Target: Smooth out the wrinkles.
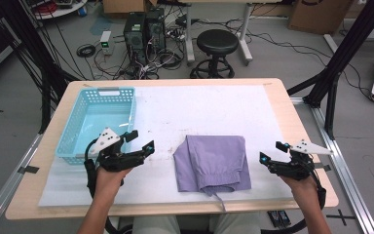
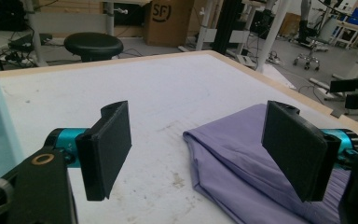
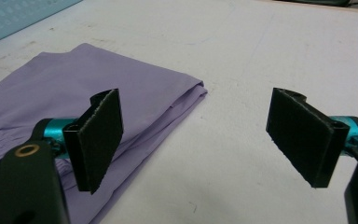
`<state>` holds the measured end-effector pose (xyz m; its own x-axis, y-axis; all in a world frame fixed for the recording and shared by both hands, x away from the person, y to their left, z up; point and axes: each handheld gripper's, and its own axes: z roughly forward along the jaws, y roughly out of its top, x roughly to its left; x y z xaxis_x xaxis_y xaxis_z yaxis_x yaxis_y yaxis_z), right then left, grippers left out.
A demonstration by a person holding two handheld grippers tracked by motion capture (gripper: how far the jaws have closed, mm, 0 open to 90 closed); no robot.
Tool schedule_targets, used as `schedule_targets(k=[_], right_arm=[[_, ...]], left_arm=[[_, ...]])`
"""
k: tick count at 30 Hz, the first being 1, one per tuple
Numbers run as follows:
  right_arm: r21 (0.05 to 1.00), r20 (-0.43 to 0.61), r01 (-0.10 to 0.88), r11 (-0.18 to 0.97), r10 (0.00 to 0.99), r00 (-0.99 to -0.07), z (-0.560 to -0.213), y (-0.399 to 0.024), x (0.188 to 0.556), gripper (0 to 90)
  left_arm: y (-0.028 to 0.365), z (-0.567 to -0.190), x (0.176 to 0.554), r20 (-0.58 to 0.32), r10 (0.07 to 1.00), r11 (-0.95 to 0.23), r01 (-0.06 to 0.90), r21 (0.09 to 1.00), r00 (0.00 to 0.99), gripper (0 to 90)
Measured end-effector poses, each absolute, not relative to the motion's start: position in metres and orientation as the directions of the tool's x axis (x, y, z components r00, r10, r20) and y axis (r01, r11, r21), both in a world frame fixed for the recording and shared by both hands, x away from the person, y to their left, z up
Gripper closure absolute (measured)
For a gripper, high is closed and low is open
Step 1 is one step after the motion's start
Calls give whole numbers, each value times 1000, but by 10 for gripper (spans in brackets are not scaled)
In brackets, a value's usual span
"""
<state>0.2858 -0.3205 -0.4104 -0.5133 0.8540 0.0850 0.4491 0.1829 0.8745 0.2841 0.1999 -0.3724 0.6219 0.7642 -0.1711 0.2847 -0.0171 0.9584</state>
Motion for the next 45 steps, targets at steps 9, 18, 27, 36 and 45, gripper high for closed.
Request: schedule_targets(k=[9,18,27,36,45], right_arm=[[875,86,450,181,855,-512,-410,-321,285,188],[872,86,453,184,854,-513,-411,-319,285,188],[870,89,457,183,855,-511,-412,-320,286,188],[869,90,460,183,855,-510,-413,-319,286,188],[867,86,461,189,855,-512,-413,-318,287,188]], left_arm=[[235,-373,279,-150,801,-7,260,966,580,275],[265,-372,275,-143,835,9,246,969,531,284],[297,-375,273,-157,876,31,272,962,456,252],[327,-378,271,-160,913,44,299,953,375,252],[354,-385,271,-162,949,67,331,941,269,253]])
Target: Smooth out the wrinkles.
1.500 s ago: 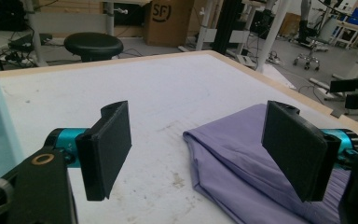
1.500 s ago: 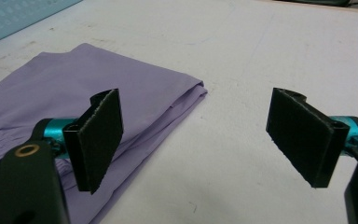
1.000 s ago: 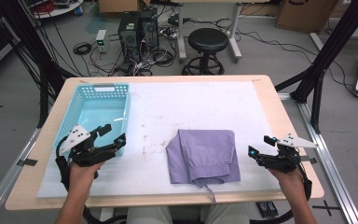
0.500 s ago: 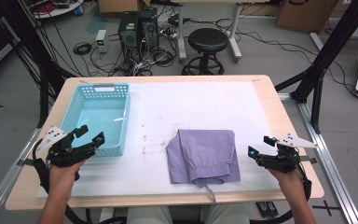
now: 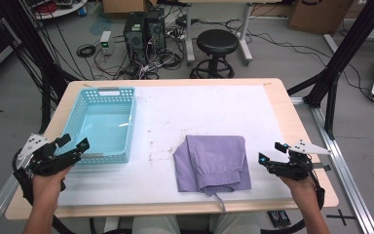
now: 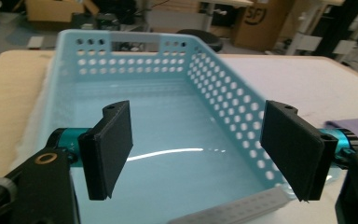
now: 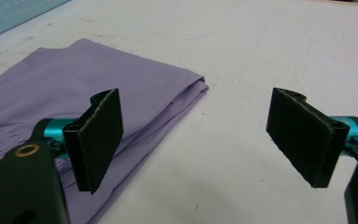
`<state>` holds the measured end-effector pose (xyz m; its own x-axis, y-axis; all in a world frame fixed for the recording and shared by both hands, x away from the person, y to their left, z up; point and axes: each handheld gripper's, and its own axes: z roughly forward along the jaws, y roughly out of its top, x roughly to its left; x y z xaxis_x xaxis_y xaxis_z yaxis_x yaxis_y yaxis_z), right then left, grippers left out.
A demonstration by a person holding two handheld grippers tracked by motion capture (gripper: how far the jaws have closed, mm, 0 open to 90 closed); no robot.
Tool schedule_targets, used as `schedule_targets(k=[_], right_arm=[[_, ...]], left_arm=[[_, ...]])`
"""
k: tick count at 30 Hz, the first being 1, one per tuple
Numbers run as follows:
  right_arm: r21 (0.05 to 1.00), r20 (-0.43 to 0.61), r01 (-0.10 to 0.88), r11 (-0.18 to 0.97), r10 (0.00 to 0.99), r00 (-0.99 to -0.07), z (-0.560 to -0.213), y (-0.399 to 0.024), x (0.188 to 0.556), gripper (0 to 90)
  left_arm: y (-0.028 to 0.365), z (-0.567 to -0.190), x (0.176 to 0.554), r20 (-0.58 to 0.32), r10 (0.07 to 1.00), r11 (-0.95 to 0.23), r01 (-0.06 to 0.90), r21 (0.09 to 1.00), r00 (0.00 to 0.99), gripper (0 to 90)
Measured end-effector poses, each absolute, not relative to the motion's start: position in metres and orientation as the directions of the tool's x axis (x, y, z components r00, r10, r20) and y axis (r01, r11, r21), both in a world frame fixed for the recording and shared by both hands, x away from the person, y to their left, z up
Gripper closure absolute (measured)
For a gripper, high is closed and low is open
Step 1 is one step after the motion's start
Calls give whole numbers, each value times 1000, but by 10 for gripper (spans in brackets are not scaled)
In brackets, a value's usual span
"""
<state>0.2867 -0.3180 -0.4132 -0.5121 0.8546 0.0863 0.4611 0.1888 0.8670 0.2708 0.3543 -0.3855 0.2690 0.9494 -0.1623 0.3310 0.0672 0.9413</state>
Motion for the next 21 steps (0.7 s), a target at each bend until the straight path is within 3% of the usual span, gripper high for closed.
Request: schedule_targets(k=[21], right_arm=[[855,64,466,226,847,-527,-416,-313,287,189]], left_arm=[[395,-411,281,-158,984,108,416,903,88,288]])
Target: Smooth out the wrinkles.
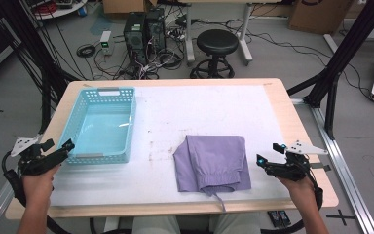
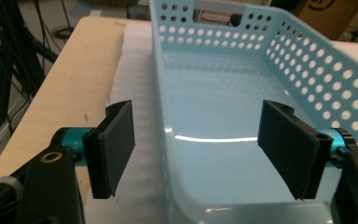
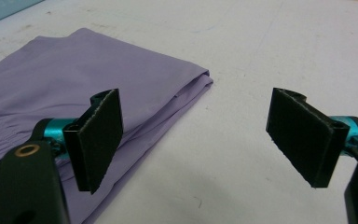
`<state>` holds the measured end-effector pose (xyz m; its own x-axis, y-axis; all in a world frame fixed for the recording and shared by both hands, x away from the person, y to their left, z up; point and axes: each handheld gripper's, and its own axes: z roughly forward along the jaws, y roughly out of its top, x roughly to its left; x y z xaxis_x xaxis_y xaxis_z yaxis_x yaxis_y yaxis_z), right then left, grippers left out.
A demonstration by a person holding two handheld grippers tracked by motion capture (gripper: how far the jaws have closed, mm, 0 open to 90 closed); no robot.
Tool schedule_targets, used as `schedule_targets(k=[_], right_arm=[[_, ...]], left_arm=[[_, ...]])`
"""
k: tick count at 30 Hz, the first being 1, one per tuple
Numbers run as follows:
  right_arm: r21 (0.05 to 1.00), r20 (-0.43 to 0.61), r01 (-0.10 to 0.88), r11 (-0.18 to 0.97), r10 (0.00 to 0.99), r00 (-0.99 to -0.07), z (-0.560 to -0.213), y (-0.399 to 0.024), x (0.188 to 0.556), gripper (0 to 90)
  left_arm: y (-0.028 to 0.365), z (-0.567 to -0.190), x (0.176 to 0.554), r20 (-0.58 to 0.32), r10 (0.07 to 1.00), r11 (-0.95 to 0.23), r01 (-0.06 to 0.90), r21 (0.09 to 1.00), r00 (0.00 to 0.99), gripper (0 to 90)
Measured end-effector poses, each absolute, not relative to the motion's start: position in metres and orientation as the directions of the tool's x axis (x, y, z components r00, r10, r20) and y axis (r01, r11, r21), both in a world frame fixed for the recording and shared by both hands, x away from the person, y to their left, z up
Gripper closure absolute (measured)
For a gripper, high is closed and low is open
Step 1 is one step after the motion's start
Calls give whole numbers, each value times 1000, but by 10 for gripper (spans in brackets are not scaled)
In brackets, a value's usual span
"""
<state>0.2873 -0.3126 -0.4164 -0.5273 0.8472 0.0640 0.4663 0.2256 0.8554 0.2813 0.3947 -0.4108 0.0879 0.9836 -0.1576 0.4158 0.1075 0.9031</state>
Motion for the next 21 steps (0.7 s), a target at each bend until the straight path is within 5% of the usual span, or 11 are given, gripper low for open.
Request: schedule_targets(k=[21], right_arm=[[851,44,463,249,844,-535,-416,-309,287,189]], left_arm=[[391,-419,299,-169,976,76,507,858,140,487]])
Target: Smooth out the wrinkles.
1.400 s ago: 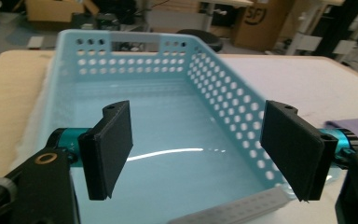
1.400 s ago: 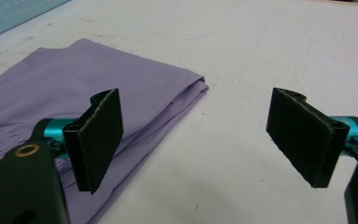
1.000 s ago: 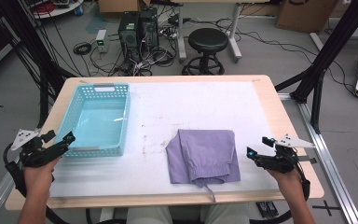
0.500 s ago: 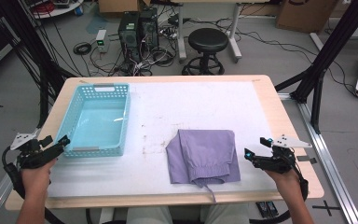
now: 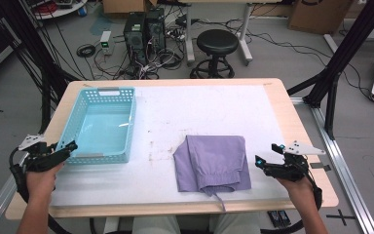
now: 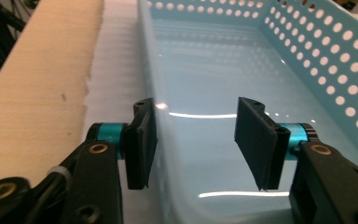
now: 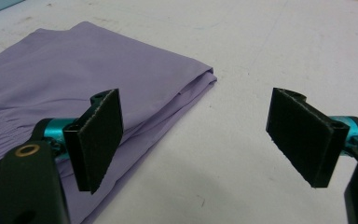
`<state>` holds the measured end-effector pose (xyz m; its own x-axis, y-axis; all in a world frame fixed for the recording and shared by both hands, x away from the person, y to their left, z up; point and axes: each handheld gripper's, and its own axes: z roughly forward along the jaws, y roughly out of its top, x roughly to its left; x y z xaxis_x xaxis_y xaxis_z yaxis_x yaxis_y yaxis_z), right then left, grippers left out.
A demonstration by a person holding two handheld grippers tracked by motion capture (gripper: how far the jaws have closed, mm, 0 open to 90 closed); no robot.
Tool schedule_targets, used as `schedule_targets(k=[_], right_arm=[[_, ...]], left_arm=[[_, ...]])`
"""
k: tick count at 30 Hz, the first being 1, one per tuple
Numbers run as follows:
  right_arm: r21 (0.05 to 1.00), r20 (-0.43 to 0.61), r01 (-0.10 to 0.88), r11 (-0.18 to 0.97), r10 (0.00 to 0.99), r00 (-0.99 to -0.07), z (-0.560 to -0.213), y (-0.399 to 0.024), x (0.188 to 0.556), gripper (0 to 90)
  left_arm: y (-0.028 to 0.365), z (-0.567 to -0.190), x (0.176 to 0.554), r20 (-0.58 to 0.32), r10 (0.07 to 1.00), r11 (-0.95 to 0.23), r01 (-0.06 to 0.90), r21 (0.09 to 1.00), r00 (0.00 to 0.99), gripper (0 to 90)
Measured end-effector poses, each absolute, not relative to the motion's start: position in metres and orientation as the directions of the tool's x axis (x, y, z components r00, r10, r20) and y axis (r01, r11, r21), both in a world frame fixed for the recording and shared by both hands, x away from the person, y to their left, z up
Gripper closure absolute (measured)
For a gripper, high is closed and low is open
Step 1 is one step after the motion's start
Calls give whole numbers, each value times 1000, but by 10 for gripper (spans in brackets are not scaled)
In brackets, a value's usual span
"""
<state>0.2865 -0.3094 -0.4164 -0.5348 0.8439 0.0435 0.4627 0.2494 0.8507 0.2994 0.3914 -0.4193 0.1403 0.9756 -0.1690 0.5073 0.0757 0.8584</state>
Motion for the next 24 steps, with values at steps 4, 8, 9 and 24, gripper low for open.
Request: schedule_targets(k=[4,8,9,24], right_arm=[[851,46,463,246,846,-532,-416,-311,286,189],[852,45,464,244,848,-529,-417,-313,286,189],[852,46,464,243,847,-529,-417,-313,286,190],[850,46,465,248,844,-534,-417,-310,287,189]], left_arm=[[392,-420,299,-181,975,94,506,858,126,523],[393,-418,298,-157,980,72,514,855,124,609],[393,-418,298,-147,981,64,515,855,123,624],[391,-416,296,-113,982,20,512,859,152,779]])
